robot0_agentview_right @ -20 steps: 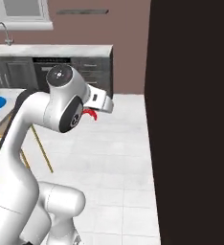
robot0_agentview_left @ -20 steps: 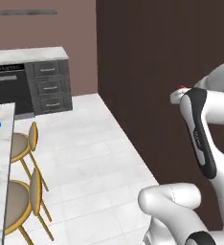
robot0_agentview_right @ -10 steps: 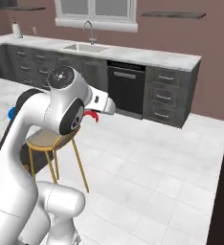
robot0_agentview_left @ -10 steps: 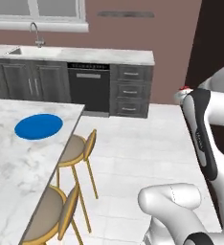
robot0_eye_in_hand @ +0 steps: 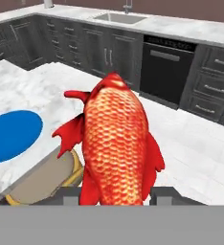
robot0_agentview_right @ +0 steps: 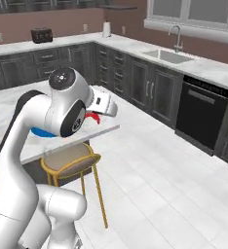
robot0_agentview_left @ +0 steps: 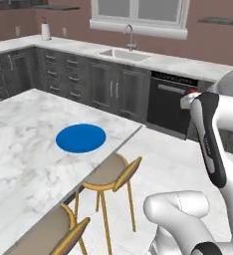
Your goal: Take the cheese, fish, and corn from the fridge and place them on the plate on the dining counter to create an appetizer plate.
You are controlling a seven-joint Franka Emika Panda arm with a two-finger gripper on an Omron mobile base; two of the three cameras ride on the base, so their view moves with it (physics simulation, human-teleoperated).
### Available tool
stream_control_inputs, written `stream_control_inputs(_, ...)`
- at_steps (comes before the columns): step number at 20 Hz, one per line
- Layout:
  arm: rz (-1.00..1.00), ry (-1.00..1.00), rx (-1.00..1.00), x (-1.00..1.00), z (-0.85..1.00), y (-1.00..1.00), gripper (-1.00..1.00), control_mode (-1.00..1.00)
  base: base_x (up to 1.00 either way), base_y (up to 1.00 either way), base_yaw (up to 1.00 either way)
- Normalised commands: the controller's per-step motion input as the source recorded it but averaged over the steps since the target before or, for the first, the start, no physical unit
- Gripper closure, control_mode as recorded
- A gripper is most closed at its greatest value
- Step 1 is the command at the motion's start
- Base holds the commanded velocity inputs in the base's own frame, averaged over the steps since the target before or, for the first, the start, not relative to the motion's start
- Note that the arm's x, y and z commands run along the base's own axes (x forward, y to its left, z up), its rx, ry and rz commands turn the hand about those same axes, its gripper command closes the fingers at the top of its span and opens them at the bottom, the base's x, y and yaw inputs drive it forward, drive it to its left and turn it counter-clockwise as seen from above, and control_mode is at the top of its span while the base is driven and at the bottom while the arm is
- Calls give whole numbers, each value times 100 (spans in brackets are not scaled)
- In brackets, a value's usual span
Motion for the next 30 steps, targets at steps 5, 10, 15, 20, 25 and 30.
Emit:
stream_control_inputs(5,0,0,0,0,0,0,100,100,100,-10,71)
stream_control_inputs(10,0,0,0,0,0,0,100,100,100,-4,70)
stream_control_inputs(15,0,0,0,0,0,0,100,100,79,0,59)
stream_control_inputs(20,0,0,0,0,0,0,100,100,51,6,47)
stream_control_inputs(25,28,27,-1,24,-62,19,100,-100,8,4,8)
stream_control_inputs(30,29,32,-2,23,-81,19,100,-100,0,0,0)
